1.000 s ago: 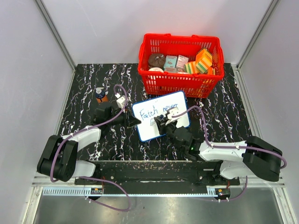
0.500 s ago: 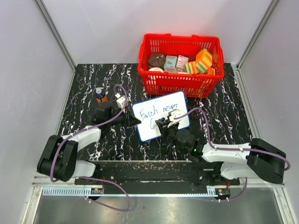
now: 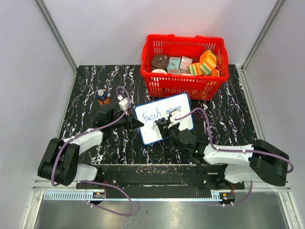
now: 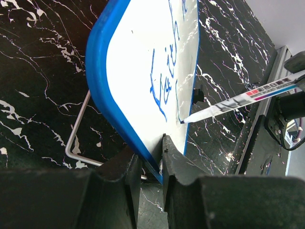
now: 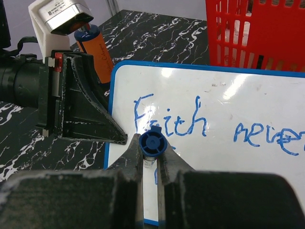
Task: Write a sentence on the whiteboard
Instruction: Write with the whiteboard marker on the whiteboard.
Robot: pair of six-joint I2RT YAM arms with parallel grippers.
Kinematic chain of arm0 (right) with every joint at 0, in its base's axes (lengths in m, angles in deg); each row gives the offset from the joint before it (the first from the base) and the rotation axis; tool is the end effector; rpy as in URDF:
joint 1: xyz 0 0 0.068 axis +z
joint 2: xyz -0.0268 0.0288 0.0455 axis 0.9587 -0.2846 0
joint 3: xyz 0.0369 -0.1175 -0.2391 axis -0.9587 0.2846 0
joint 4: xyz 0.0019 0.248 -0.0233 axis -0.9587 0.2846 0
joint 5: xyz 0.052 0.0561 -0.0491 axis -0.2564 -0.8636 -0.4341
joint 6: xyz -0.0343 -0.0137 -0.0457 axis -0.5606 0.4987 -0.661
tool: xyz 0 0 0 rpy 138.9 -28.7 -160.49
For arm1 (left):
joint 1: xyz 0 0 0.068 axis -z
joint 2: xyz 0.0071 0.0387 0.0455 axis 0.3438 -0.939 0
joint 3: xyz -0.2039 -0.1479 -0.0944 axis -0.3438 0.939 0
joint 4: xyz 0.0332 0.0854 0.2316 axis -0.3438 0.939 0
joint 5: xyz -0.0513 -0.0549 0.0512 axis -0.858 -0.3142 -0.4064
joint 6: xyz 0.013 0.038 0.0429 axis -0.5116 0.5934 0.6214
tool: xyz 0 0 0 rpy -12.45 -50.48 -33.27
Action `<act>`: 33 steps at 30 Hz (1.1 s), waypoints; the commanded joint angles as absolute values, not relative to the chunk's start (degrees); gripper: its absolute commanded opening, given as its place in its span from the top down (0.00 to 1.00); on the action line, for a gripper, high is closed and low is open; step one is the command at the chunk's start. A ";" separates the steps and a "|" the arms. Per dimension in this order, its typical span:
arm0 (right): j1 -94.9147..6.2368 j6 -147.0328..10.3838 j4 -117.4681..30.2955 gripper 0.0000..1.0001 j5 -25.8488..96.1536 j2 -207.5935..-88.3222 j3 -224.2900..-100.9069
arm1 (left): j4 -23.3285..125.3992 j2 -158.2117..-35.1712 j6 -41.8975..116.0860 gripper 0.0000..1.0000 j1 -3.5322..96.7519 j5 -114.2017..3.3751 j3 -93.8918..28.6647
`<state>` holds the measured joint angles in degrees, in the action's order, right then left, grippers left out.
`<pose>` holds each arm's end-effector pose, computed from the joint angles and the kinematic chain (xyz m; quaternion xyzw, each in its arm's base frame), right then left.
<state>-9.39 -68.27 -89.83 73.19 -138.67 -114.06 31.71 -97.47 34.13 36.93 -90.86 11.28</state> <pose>0.1315 0.2212 0.2419 -0.1599 0.6836 0.2496 0.6670 0.2322 -0.1009 0.1875 0.2116 0.7851 -0.4367 0.3848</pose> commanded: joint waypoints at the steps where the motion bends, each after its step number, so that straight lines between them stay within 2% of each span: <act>1: -9.22 -70.92 -93.48 1.00 73.29 -141.76 -118.60 | 31.34 -96.96 42.17 1.00 36.63 -84.68 10.81; 10: -9.75 -71.18 -92.61 1.00 74.96 -143.34 -118.96 | 31.52 -96.87 42.26 1.00 36.63 -84.59 10.73; 33: -14.75 -69.52 -89.54 1.00 72.59 -133.77 -113.33 | 31.52 -96.96 42.26 1.00 36.63 -84.42 10.73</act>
<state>-14.40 -70.12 -88.72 73.25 -137.14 -113.90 31.71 -97.47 34.13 36.93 -90.86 11.28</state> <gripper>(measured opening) 0.108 0.224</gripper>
